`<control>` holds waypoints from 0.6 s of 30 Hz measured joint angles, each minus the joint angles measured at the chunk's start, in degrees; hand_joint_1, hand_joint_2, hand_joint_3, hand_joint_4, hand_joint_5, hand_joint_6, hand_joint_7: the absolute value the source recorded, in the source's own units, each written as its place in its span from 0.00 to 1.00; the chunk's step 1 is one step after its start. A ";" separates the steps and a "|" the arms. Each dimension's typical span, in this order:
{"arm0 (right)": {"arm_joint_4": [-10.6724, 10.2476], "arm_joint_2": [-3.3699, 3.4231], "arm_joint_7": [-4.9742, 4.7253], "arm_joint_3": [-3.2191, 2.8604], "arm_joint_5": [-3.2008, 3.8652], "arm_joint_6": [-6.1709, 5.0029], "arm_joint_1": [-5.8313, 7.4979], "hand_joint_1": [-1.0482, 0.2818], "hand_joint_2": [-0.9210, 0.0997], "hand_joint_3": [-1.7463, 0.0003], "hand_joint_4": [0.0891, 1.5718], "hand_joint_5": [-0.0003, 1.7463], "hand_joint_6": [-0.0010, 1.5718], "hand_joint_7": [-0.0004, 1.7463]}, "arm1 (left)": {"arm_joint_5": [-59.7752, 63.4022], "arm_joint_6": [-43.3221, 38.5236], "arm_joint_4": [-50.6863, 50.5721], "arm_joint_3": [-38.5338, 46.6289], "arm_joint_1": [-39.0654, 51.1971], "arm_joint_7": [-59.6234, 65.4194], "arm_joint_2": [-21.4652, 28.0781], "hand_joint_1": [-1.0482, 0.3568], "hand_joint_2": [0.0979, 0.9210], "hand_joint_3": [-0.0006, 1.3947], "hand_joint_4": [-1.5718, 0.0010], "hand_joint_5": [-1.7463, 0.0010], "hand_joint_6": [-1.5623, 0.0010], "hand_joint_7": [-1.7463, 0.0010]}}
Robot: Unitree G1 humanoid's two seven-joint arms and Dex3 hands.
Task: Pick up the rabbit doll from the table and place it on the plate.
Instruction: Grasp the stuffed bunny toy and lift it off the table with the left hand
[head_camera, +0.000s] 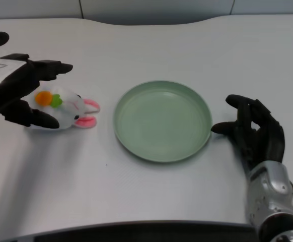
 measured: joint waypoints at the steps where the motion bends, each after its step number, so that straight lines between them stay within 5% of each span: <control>1: 0.10 -0.11 0.00 -0.01 -0.03 -0.01 0.01 0.46 0.00 0.76 0.48 0.75 0.44 0.57 | 2.58 -0.12 0.88 -1.45 -1.18 0.36 0.16 0.01 1.00 0.06 1.00 0.99 0.96 1.00; 7: 0.46 -0.81 -0.45 0.03 -0.26 0.01 -0.03 0.46 0.00 0.77 0.49 0.74 0.44 0.57 | 15.31 -1.05 8.88 -9.46 -7.66 3.03 0.68 0.00 1.00 0.06 1.00 1.00 0.97 1.00; 18: 0.37 -0.84 -0.05 -0.15 -0.01 0.11 -0.02 0.47 0.00 0.76 0.50 0.74 0.44 0.57 | 25.54 -3.72 25.60 -19.32 -15.19 13.10 -1.52 0.00 0.99 0.04 0.97 0.98 0.95 0.99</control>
